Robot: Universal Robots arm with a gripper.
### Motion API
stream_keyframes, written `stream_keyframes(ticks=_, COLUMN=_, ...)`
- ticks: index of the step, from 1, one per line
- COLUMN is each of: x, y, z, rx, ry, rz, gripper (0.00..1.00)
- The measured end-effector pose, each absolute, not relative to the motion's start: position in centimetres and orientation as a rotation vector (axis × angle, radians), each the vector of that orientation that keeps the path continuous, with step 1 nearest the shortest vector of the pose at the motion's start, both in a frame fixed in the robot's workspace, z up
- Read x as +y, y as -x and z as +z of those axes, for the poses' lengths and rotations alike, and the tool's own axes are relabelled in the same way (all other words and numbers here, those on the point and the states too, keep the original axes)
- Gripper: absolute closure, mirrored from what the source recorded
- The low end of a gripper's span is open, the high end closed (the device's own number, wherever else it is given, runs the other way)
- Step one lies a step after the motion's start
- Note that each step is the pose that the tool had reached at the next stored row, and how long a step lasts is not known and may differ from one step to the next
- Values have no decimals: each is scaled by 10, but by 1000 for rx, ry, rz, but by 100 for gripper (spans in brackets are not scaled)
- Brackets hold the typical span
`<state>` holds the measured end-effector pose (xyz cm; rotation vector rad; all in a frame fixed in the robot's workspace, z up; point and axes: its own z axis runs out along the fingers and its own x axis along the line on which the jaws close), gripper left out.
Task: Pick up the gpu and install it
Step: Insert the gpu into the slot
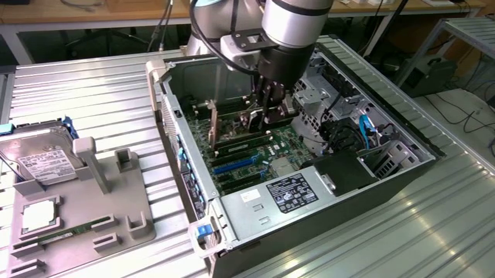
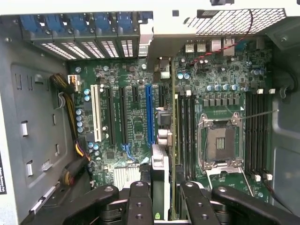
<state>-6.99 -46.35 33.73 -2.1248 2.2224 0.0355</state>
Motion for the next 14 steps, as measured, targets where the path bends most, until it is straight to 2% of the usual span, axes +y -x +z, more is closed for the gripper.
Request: stream_keyframes(ticks=14, x=-461, y=71, z=312, rx=2204, ry=2152, rz=48, gripper=72)
